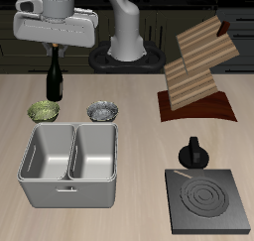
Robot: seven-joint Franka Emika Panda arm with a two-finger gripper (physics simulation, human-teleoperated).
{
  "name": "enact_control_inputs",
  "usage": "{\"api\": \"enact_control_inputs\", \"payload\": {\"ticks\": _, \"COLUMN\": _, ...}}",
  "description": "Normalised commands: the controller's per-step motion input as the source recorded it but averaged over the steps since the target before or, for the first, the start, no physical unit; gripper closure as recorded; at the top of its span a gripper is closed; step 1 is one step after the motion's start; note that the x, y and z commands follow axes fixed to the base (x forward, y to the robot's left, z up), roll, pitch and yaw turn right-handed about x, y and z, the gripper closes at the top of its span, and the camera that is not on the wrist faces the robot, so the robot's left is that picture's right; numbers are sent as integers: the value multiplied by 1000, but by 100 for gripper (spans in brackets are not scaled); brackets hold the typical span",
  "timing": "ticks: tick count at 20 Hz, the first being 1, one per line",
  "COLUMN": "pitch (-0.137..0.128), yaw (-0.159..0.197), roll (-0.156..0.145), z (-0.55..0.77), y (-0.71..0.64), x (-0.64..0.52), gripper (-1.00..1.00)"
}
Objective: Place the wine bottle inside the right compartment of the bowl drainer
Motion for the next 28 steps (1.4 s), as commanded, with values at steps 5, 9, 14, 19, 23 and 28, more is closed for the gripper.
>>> {"api": "enact_control_inputs", "payload": {"ticks": 5, "pitch": 28, "yaw": -5, "roll": -2, "z": 106, "y": 138, "x": 415, "gripper": 100}}
{"api": "enact_control_inputs", "payload": {"ticks": 9, "pitch": 12, "yaw": 12, "roll": -12, "z": 123, "y": 106, "x": 329, "gripper": 100}}
{"api": "enact_control_inputs", "payload": {"ticks": 14, "pitch": 14, "yaw": 39, "roll": -45, "z": 91, "y": 13, "x": 459, "gripper": 100}}
{"api": "enact_control_inputs", "payload": {"ticks": 19, "pitch": 15, "yaw": -3, "roll": -22, "z": 5, "y": -62, "x": 369, "gripper": 100}}
{"api": "enact_control_inputs", "payload": {"ticks": 23, "pitch": 16, "yaw": 10, "roll": -22, "z": -170, "y": -125, "x": 286, "gripper": 100}}
{"api": "enact_control_inputs", "payload": {"ticks": 28, "pitch": 52, "yaw": -11, "roll": 2, "z": -503, "y": -42, "x": 153, "gripper": 100}}
